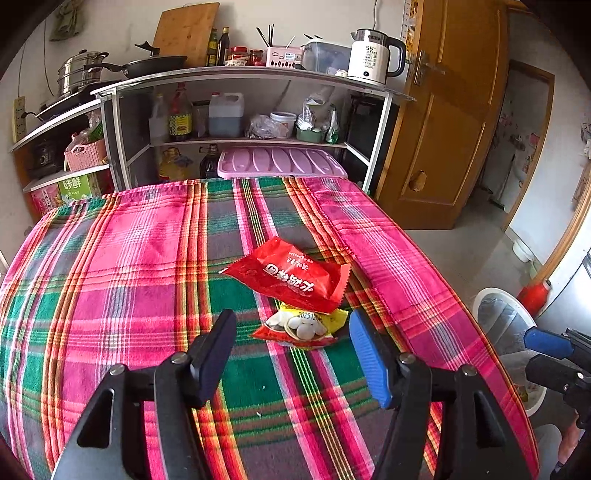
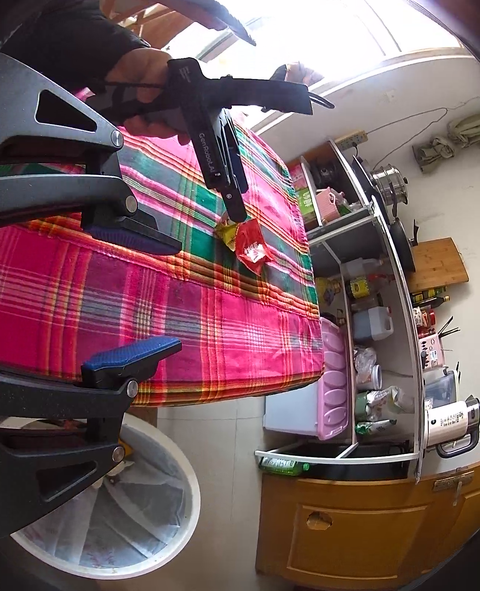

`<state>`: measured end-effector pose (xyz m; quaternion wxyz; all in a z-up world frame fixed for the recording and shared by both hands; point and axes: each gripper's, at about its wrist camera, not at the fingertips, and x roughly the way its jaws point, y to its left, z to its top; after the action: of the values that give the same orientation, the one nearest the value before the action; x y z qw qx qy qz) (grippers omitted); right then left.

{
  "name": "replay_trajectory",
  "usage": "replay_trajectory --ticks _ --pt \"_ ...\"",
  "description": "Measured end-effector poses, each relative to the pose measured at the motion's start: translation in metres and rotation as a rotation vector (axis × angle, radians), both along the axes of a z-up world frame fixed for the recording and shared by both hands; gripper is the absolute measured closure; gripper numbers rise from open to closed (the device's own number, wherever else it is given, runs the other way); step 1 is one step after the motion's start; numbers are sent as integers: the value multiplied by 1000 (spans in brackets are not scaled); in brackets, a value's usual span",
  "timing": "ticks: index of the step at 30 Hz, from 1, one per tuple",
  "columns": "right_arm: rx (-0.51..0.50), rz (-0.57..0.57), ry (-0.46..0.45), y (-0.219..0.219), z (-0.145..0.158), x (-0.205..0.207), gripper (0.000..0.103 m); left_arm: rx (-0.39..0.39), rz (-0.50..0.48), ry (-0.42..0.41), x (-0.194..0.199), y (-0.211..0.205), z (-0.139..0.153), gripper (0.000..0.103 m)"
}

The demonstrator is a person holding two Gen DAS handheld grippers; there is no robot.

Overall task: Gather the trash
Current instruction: 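Grasp the yellow-and-red snack packet with the left tool while the right tool grasps the red bag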

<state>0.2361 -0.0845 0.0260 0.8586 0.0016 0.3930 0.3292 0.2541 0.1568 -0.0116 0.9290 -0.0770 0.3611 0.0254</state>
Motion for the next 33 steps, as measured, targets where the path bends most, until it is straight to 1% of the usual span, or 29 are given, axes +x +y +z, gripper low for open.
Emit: replay_trajectory --ticks 4,6,8,9,15,18,22,28,33 --pt "-6 7 5 4 -3 8 56 15 -11 45 16 -1 -13 37" --pt "-8 7 7 6 -5 11 56 11 -24 82 21 -3 -20 38" --pt "-12 7 10 8 -6 14 56 -12 -31 101 24 -2 -24 44" --pt "-13 8 11 9 -6 15 56 -22 -35 97 24 -2 -23 48" --pt "-15 24 8 18 -4 16 56 -39 -16 71 13 2 -17 49" --pt "-26 38 4 25 -1 16 56 -44 -10 59 -1 3 -14 49" --pt "-45 70 -8 40 1 17 56 -55 3 22 -26 8 -4 49" --pt "-88 132 -36 75 0 29 56 -72 42 -27 -63 24 8 49" --pt "-129 165 -49 109 -9 51 56 -75 72 -65 -81 37 14 49"
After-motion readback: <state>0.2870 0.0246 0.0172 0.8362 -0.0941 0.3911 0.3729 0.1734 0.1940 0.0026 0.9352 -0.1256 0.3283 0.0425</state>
